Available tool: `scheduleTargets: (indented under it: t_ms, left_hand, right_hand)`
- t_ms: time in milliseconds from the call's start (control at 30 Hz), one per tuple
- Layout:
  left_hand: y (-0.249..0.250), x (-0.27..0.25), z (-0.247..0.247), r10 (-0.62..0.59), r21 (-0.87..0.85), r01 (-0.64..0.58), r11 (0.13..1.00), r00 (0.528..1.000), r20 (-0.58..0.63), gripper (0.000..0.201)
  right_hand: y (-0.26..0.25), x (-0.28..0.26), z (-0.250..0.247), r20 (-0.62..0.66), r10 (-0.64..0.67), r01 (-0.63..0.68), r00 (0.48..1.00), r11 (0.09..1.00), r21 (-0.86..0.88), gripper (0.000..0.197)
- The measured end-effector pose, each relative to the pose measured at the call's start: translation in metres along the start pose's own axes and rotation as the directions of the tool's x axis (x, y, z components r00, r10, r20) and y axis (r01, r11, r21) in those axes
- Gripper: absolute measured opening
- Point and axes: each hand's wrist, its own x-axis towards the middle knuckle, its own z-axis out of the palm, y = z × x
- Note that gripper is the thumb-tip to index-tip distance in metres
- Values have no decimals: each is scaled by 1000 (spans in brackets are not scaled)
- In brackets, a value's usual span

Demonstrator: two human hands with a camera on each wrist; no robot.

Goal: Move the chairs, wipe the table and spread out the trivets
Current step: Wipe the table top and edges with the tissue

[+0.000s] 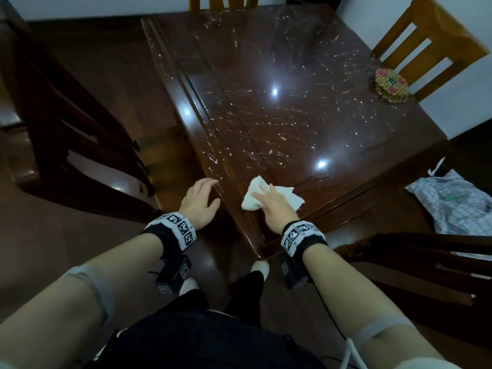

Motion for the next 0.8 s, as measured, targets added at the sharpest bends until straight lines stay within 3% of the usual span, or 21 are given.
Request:
scheduleTargets:
  t_ms: [133, 200, 367, 533, 700, 800]
  left_hand:
    - [-6, -3, 3, -11, 40, 10, 999, 1000, 25, 51]
    - [-4, -5, 5, -12, 52, 9, 999, 999, 47, 52]
    - [10, 0, 10, 25, 58, -30, 998, 997, 76, 52]
    - [34, 7, 23, 73, 62, -80, 995, 992, 101, 51]
    - [51, 13, 40, 153, 58, -162, 985, 979, 135, 50]
    - [57, 16, 46, 187, 77, -195, 978, 977, 107, 48]
  right_hand:
    - [-2, -5, 22, 93, -144, 164, 985, 948, -272, 65]
    - [-3, -18, 29, 111, -152, 181, 982, 923, -340, 65]
    - [1, -46, 35, 62, -111, 124, 992, 942, -313, 57]
    - [13, -77, 26, 116, -89, 120, 989, 949, -291, 55]
    - [53, -120, 22, 284, 100, -65, 954, 990, -128, 48]
    - [75, -145, 14, 252, 276, -297, 928, 954, 48, 41]
